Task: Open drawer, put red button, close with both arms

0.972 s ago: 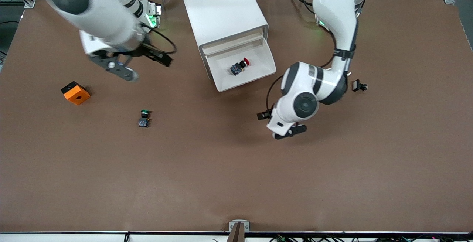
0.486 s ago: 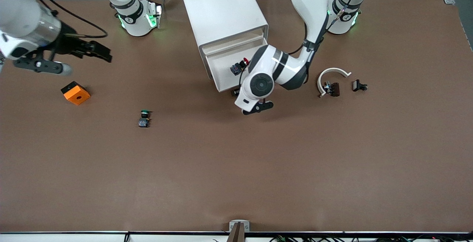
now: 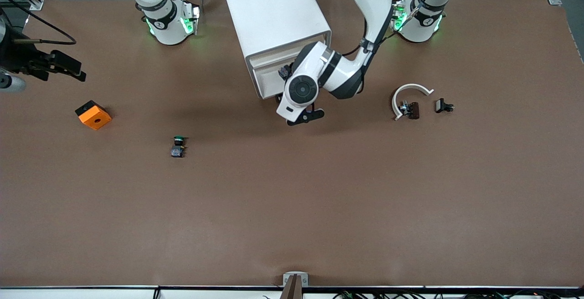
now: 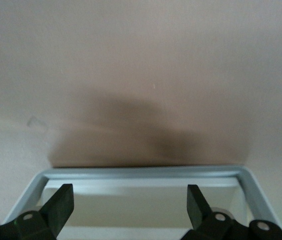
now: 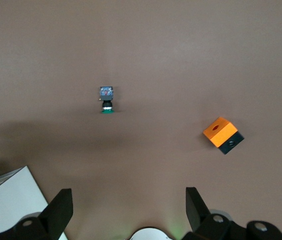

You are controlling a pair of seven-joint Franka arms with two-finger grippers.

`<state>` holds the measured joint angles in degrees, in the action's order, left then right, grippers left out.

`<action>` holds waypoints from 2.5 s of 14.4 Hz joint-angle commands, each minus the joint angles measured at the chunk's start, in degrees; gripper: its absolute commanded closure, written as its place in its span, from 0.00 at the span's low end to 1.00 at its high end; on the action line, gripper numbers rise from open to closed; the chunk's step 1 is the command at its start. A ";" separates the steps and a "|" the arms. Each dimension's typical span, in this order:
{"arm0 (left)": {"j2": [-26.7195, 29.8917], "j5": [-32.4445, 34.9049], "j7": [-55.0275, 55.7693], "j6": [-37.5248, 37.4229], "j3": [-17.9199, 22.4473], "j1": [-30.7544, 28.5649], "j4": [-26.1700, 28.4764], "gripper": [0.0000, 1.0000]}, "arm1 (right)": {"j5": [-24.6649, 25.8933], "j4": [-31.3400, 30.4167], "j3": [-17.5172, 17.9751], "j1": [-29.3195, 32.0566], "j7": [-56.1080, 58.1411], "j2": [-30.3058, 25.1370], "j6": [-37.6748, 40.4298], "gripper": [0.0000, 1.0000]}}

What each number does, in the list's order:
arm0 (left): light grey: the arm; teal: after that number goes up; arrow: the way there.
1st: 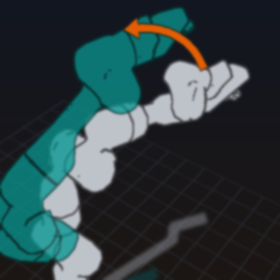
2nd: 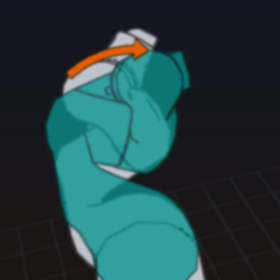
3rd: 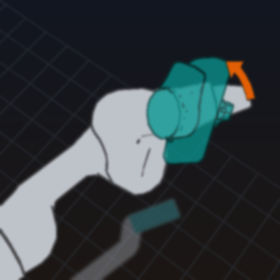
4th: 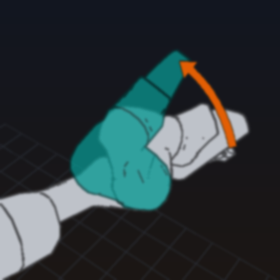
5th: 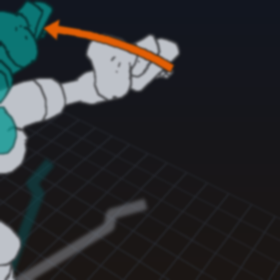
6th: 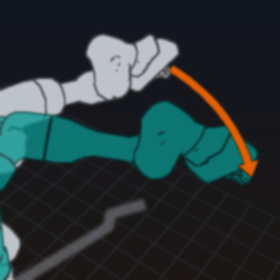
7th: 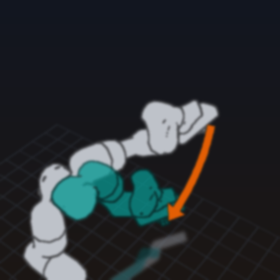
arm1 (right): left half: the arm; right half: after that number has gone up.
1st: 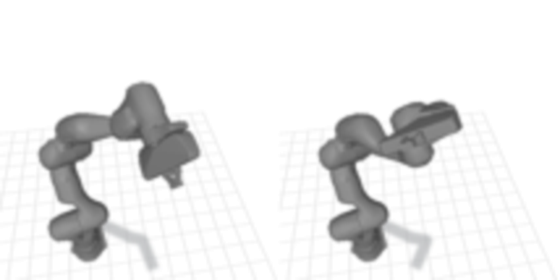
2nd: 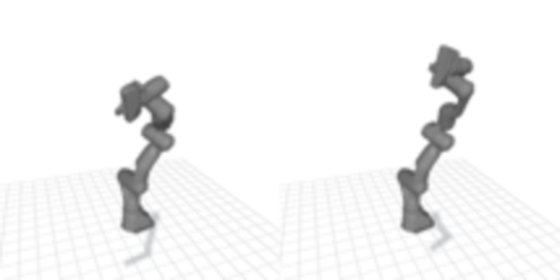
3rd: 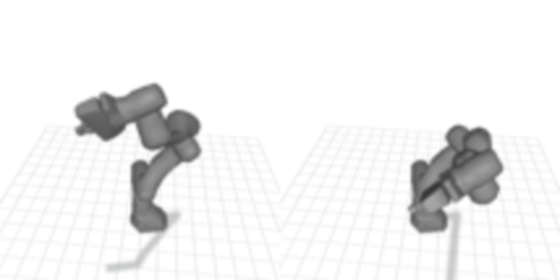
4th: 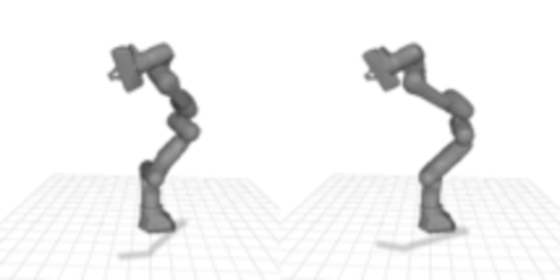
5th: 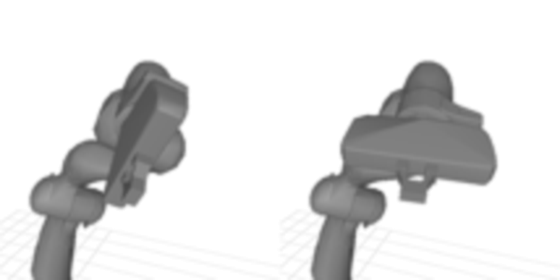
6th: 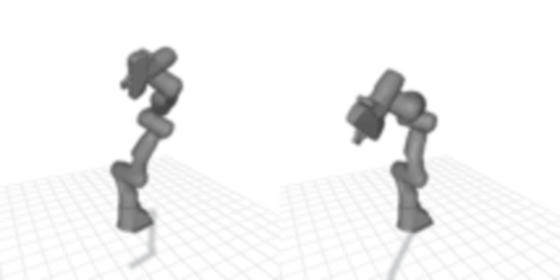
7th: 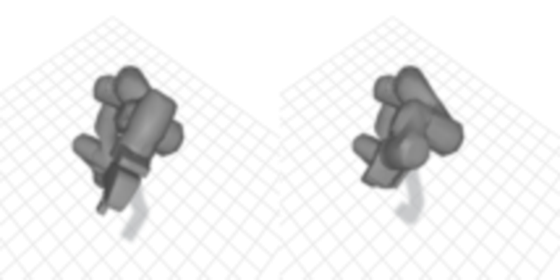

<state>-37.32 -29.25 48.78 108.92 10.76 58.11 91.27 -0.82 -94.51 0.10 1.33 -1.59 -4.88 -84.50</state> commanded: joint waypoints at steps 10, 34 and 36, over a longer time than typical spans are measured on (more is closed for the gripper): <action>6.47 0.59 2.99 -0.28 -0.74 4.74 6.91 0.00 | 1.17 5.12 1.04 0.08 0.09 0.57 0.83 0.00; 22.80 26.61 -25.03 -12.57 1.46 -37.36 -9.09 0.00 | 1.26 5.83 1.30 -0.19 0.18 0.57 0.74 0.00; 25.87 26.53 -28.28 -16.08 1.28 -38.42 -8.83 0.00 | 1.26 5.83 1.30 -0.19 0.27 0.57 0.74 0.00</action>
<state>-15.04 -3.67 23.41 95.86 12.86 20.46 81.17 -0.31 -90.13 1.24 1.26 -1.61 -4.81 -84.44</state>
